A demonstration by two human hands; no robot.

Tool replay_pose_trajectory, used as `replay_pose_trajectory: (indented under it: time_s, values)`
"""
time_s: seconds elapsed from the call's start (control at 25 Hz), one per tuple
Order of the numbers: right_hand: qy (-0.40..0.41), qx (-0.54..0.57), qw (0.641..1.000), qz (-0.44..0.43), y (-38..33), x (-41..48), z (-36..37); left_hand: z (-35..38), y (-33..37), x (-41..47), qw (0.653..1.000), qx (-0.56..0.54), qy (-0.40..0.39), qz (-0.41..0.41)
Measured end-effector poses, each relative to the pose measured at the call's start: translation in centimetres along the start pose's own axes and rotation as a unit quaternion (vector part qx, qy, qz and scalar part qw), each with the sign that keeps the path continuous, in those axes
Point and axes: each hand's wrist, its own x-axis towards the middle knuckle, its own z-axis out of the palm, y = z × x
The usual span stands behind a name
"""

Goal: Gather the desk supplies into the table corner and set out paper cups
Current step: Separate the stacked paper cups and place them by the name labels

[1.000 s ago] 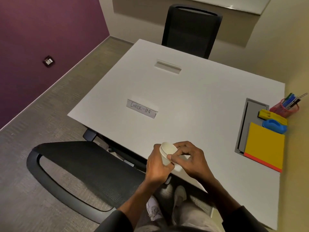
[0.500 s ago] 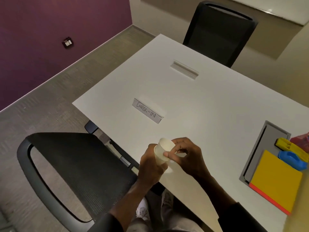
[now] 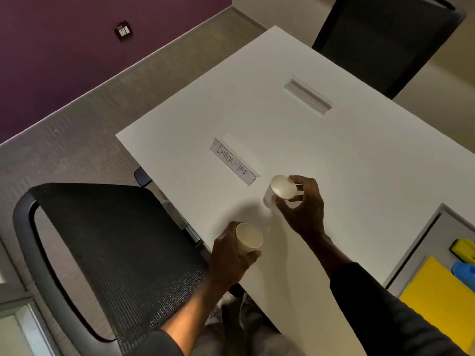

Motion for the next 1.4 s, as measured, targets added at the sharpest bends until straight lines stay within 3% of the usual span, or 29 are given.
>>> replay_pose_trajectory:
  time_s: [0.28,0.52,0.96,1.12,1.4]
  values:
    - [-0.090,-0.082,0.992,-0.024,2.8,1.0,4.5,0.1,-2.4,-2.7,0.999,-0.011,-0.037,-0.038]
    - [-0.118,-0.116,0.986,-0.020,4.8,1.2,6.1,-0.1,-2.6,-3.1,0.998,0.009,-0.046,-0.051]
    - [-0.109,-0.083,0.991,-0.002,5.1,1.6,6.3,0.3,-1.9,-2.8,0.997,0.017,-0.050,-0.053]
    - [-0.121,-0.095,0.987,0.047,5.0,1.2,5.5,0.3,-1.2,-3.1,0.998,0.000,-0.040,-0.051]
    - [-0.054,-0.044,0.995,0.068,0.4,-3.4,1.0,-2.0,0.4,-3.4,0.999,-0.011,-0.034,-0.028]
